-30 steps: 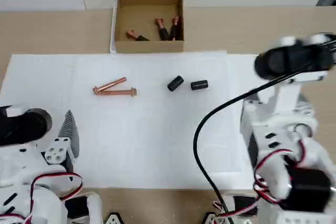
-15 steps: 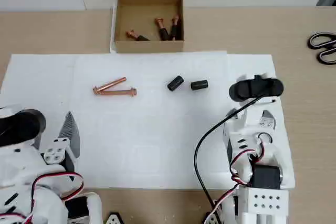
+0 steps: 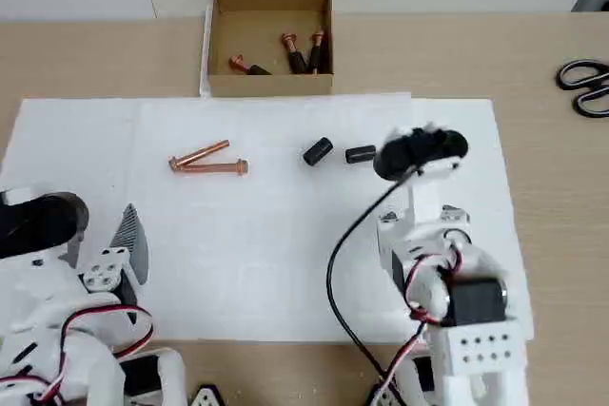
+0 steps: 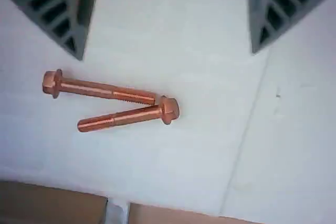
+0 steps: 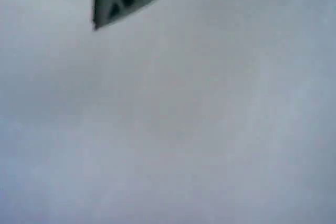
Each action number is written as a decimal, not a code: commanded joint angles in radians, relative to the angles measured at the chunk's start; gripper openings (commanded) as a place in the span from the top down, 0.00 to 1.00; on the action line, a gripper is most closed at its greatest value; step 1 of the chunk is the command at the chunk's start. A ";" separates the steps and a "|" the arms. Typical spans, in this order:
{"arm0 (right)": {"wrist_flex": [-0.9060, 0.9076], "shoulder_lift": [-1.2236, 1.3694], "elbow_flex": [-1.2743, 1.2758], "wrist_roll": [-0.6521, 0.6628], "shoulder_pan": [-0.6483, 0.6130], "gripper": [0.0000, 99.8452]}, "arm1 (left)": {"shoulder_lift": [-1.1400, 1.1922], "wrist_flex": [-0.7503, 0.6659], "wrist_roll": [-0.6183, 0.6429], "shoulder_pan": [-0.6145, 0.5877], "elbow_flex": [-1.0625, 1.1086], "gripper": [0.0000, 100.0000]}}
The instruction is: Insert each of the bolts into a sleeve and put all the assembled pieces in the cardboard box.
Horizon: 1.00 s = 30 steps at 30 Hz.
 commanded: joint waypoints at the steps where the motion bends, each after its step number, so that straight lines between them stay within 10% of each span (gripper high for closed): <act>1: 0.031 0.137 -0.181 0.011 -0.015 0.73 | -0.003 0.000 0.003 -0.003 0.002 0.81; 30: -0.139 0.507 -0.393 0.009 0.030 0.73 | -0.003 0.000 0.003 -0.005 0.004 0.81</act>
